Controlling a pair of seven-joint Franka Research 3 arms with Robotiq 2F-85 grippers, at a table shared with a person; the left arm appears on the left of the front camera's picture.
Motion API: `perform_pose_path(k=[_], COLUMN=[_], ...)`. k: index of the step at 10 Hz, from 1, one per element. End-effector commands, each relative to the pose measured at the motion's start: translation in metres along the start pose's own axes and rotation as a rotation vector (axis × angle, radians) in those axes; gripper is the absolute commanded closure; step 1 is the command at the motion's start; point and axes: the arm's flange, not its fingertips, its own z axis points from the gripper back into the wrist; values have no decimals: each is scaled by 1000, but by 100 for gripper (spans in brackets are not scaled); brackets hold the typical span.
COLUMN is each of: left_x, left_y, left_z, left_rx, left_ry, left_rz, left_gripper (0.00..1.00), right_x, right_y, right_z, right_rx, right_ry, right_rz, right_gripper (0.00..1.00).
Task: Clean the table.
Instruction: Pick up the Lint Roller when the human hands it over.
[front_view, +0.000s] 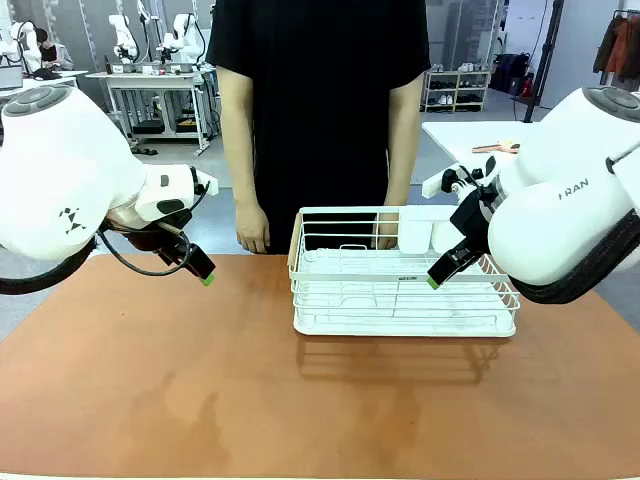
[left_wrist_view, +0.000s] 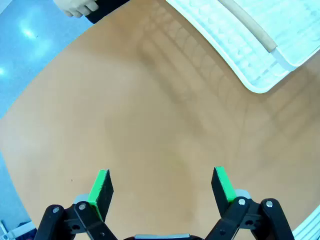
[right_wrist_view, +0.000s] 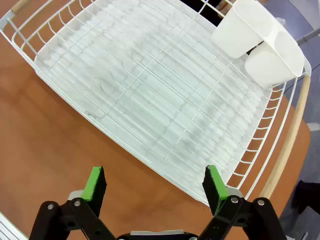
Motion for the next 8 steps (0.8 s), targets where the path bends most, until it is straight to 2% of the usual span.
perform_pose_path(k=[1,8], left_x=[0,0], left_y=[0,0], left_z=[0,0], left_rx=[0,0], left_ry=[0,0], left_rz=[0,0], left_gripper=[0,0], right_x=[0,0], right_y=[0,0], right_z=[0,0], right_rx=[0,0], right_ry=[0,0], right_rz=[0,0], right_gripper=[0,0])
